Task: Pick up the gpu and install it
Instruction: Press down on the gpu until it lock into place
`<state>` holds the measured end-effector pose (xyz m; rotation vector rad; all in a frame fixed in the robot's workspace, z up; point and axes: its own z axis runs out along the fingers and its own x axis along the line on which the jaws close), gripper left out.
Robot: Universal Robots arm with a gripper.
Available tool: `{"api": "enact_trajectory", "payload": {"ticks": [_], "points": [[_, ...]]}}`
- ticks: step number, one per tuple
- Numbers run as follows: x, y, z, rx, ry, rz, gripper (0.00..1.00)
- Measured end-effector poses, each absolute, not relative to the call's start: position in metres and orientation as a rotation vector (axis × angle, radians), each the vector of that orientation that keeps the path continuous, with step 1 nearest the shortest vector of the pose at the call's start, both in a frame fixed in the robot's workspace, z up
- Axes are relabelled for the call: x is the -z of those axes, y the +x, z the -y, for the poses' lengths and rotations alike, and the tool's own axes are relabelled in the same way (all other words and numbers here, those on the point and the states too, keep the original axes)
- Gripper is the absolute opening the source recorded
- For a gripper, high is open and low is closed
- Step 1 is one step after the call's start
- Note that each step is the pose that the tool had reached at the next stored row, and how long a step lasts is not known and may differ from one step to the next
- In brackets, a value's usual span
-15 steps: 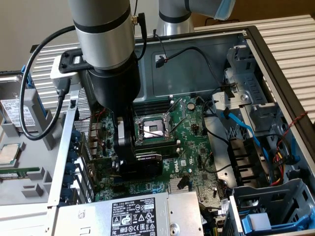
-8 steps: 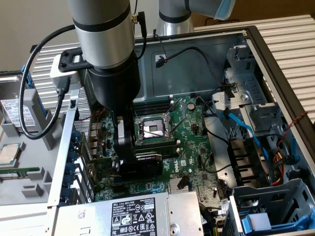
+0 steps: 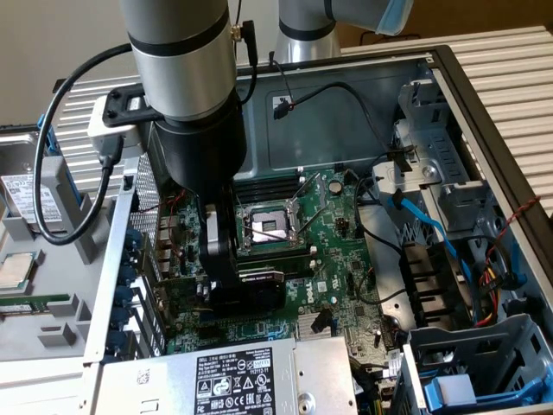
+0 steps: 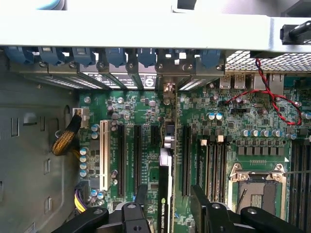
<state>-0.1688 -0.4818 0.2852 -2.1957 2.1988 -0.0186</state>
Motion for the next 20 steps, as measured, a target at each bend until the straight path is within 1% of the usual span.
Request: {"api": "enact_trajectory", "payload": {"ticks": [10, 11, 12, 13, 14, 18, 19, 20], "points": [[-0.2852, -0.1688, 0.4818, 0.019, -2.196, -2.199, 0.48], [-0.2852, -0.1688, 0.4818, 0.019, -2.196, -2.199, 0.46], [-0.2852, -0.1688, 0.4818, 0.019, -2.196, -2.199, 0.46], [-0.2852, -0.1688, 0.4818, 0.019, -2.196, -2.199, 0.39], [-0.2852, -0.1688, 0.4818, 0.019, -2.196, -2.199, 0.39], [-0.2852, -0.1688, 0.4818, 0.019, -2.196, -2.199, 0.16], [-0.2852, -0.1687, 0.4818, 0.019, -2.196, -2.199, 0.16], [-0.2852, -0.1688, 0.4818, 0.019, -2.196, -2.199, 0.11]]}}
